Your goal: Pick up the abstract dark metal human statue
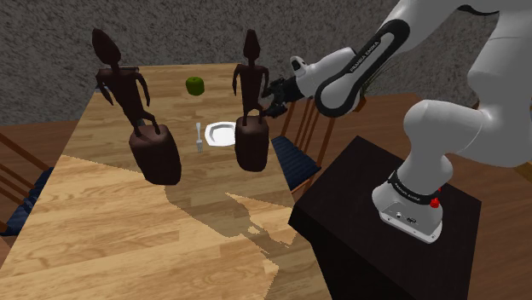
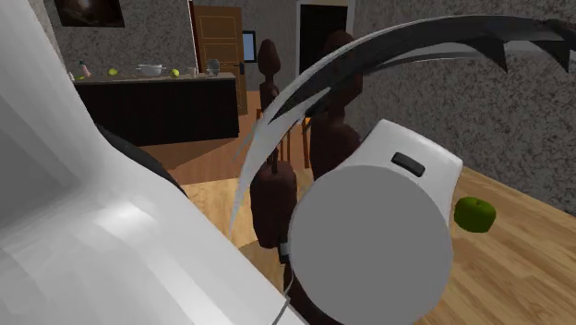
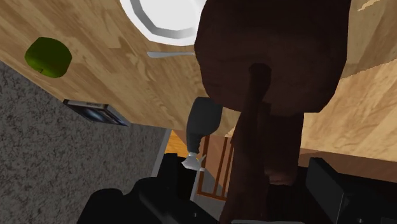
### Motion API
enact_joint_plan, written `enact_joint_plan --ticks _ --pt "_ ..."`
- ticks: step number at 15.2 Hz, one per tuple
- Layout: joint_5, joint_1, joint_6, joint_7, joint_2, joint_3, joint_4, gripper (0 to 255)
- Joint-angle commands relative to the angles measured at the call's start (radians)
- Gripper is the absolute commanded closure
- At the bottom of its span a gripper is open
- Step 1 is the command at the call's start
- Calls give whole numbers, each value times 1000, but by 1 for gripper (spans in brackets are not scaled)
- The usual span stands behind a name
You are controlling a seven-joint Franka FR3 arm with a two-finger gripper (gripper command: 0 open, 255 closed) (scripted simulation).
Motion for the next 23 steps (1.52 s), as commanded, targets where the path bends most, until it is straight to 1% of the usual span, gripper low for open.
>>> enact_joint_plan --ticks 1,2,3,4,13,17,23 --pt "7 78 34 -25 -22 -78 5 0" --pt "9 96 43 -33 -29 -96 6 0" --pt "10 96 43 -33 -30 -96 6 0" --pt "11 99 42 -34 -30 -99 9 255" --pt "10 96 43 -33 -29 -96 6 255" --pt "-5 -37 -17 16 14 40 -1 255" --pt "-13 -269 -113 70 47 281 -4 255"
